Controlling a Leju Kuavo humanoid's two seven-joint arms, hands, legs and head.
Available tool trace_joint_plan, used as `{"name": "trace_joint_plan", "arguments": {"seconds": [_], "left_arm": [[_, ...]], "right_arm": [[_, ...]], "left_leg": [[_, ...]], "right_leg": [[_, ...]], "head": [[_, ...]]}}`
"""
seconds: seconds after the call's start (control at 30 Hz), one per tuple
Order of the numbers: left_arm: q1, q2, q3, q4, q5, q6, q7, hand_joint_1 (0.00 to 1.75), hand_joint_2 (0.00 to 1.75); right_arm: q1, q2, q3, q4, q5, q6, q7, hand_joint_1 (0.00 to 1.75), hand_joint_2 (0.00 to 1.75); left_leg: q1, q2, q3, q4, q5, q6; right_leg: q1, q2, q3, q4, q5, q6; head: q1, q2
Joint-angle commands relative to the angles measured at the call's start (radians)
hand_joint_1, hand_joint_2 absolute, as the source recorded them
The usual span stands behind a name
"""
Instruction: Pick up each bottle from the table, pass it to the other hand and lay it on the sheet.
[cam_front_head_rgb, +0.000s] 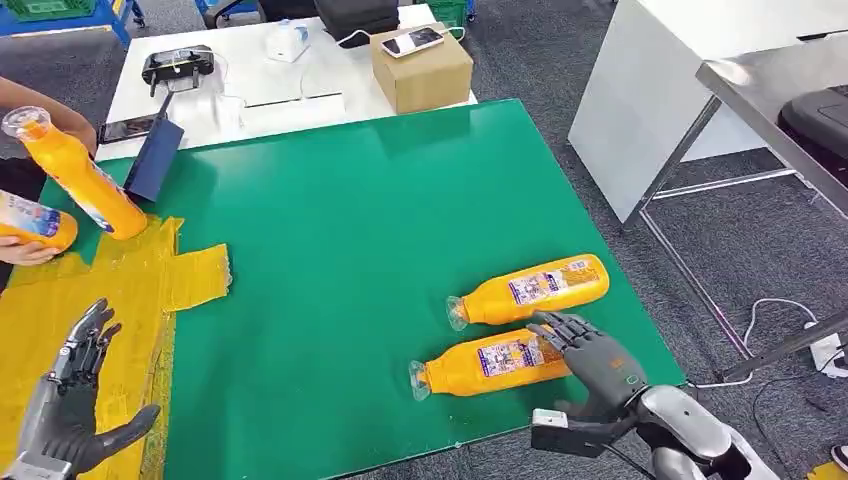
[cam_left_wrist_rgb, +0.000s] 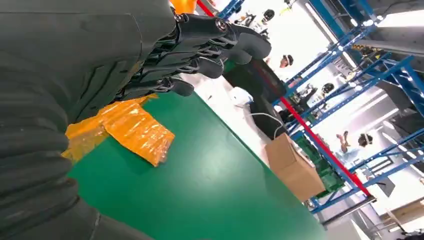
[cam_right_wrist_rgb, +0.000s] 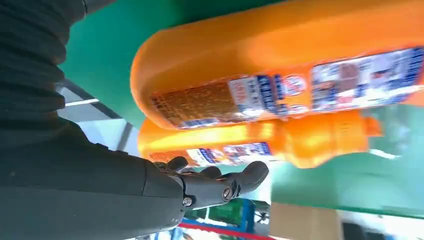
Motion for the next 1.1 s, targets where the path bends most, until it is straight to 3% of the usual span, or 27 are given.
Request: {"name": "trace_joint_plan", "arguments": {"seconds": [0.03,0.37,0.5,0.77,0.9,1.1], "left_arm": [[-0.062,0.032,-0.065,0.099,0.016,0.006,0.001,0.0,1.75],[-0.118,0.051,-0.103,0.151,0.022,0.007,0.001,0.0,1.75],[-0.146,0.054,-0.123,0.176,0.02,0.008,0.001,0.0,1.75],[-0.146,0.054,-0.123,0.176,0.02,0.008,0.001,0.0,1.75],[-0.158,0.054,-0.137,0.188,0.018,0.013,0.001,0.0,1.75],[-0.147,0.051,-0.136,0.184,0.019,0.019,0.001,0.0,1.75]], "right_arm": [[-0.089,0.052,-0.031,0.199,-0.012,0.04,-0.009,0.0,1.75],[-0.171,0.048,0.052,0.321,-0.017,0.107,-0.032,0.0,1.75],[-0.251,0.108,0.132,0.423,-0.001,0.102,-0.046,0.0,1.75],[-0.251,0.108,0.132,0.423,-0.001,0.102,-0.046,0.0,1.75],[-0.314,0.146,0.192,0.477,0.001,0.105,-0.048,0.0,1.75],[-0.312,0.138,0.223,0.453,0.001,0.086,-0.051,0.0,1.75]], "left_leg": [[0.001,-0.004,0.005,-0.002,-0.001,-0.001],[0.002,-0.005,0.007,-0.001,-0.002,-0.001],[0.001,-0.002,0.006,-0.002,0.0,-0.001],[0.002,-0.004,0.007,-0.001,-0.001,-0.001],[0.001,0.0,0.005,-0.001,0.0,-0.001],[0.002,-0.003,0.009,-0.001,-0.002,-0.001]], "right_leg": [[0.0,0.003,0.006,-0.002,-0.001,-0.002],[0.0,0.004,0.008,-0.002,-0.001,-0.002],[0.0,0.005,0.006,-0.003,0.0,-0.002],[0.001,0.004,0.007,-0.002,-0.001,-0.002],[0.001,0.004,0.004,-0.002,0.0,-0.001],[0.001,0.006,0.009,-0.002,-0.001,-0.003]], "head": [[0.0,0.0],[0.0,0.0],[0.0,0.0],[0.0,0.0],[0.0,0.0],[0.0,0.0]]}}
